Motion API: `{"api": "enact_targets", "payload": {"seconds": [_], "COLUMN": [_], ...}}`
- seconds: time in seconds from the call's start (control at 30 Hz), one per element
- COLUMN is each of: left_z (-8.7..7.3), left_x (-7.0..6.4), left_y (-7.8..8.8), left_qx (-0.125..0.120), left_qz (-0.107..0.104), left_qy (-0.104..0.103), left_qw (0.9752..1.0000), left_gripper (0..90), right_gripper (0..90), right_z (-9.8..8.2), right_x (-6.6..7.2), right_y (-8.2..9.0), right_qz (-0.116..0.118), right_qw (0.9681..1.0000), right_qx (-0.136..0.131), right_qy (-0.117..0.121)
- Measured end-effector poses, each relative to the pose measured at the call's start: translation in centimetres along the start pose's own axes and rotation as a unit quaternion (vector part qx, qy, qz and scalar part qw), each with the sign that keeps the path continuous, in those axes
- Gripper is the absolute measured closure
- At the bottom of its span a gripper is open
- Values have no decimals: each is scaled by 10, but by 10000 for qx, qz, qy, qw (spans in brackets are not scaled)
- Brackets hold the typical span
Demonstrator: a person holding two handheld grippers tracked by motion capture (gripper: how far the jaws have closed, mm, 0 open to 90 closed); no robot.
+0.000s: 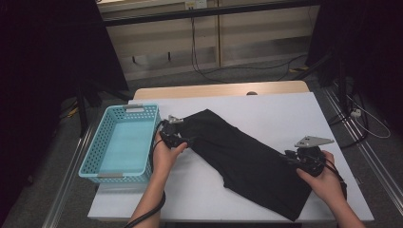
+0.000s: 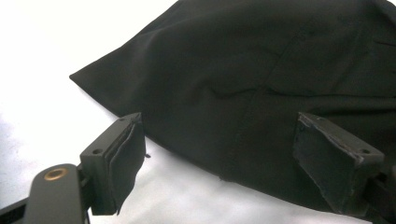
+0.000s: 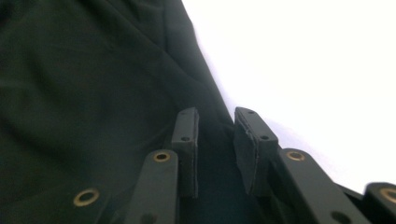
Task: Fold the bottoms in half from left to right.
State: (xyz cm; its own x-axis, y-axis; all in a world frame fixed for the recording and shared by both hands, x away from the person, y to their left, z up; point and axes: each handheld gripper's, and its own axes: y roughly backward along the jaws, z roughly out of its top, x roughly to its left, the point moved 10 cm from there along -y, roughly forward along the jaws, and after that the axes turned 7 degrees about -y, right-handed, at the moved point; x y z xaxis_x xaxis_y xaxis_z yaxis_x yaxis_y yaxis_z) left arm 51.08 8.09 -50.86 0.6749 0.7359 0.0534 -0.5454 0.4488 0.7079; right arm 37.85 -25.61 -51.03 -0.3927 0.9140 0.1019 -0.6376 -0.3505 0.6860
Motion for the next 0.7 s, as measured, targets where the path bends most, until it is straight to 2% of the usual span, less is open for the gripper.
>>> {"api": "enact_targets", "payload": {"seconds": [0.03,0.17,0.2,0.33,0.47,0.7], "left_z": [0,1,1,2,2,3], "left_x": [-1,-2,-2,-1,-1,-2], "left_y": [0,1,2,4,5,6], "left_qx": [-3,-48,-52,-76,-94,-105], "left_qz": [-36,-30,-24,-28,-5,-9], "left_qy": [10,-5,-17,-20,-20,-45], "left_qw": [10000,10000,10000,10000,10000,9999], "left_gripper": [177,178,177,178,179,179], "right_gripper": [723,883,896,900,900,900], "right_z": [-1,-4,-4,-4,4,2], "right_x": [-2,-3,-3,-4,-14,-26], "right_y": [-1,-5,-5,-5,3,5], "right_qz": [-51,55,66,92,5,-70], "right_qw": [10000,9998,9997,9995,9999,9997], "right_qx": [37,184,218,312,131,33], "right_qy": [11,12,31,6,-112,-253]}}
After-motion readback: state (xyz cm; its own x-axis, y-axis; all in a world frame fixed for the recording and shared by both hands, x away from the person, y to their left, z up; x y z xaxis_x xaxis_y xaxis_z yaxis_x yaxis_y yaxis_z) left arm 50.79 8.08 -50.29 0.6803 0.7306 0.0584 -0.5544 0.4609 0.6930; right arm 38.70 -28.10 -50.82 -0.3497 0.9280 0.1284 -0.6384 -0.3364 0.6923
